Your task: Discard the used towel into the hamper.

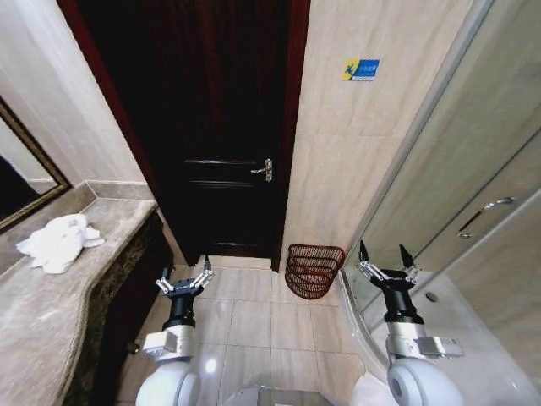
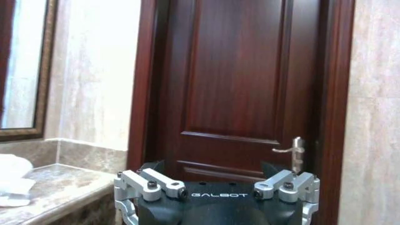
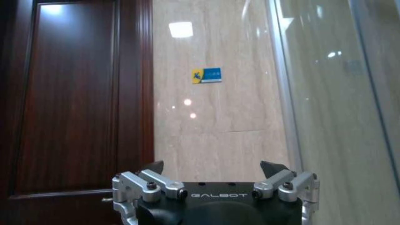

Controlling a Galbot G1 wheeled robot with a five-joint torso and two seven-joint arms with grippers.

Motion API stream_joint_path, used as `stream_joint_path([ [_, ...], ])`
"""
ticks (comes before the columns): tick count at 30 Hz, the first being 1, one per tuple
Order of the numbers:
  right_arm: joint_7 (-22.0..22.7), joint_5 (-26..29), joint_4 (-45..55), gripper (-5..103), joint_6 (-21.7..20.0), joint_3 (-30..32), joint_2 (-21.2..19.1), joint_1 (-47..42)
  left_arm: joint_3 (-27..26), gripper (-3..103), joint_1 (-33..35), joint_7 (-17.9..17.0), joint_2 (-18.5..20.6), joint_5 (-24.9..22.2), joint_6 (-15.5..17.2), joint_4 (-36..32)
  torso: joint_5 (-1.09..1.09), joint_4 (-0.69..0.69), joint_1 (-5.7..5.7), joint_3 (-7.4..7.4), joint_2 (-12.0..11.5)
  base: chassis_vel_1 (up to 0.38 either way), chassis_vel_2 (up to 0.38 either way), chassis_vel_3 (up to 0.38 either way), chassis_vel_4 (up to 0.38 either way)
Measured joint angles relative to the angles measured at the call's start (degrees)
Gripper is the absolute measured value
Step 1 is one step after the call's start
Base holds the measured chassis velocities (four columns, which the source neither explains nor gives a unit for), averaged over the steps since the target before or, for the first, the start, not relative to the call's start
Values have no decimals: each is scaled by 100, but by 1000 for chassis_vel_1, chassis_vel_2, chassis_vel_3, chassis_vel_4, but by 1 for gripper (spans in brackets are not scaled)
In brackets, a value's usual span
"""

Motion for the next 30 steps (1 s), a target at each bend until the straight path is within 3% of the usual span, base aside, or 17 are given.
stream_joint_path([
  [30,56,186,-172,100,235,116,-59,35,-10,99,13,-74,0,194,-14,13,0,1,6,2,-3,100,97,102,94],
])
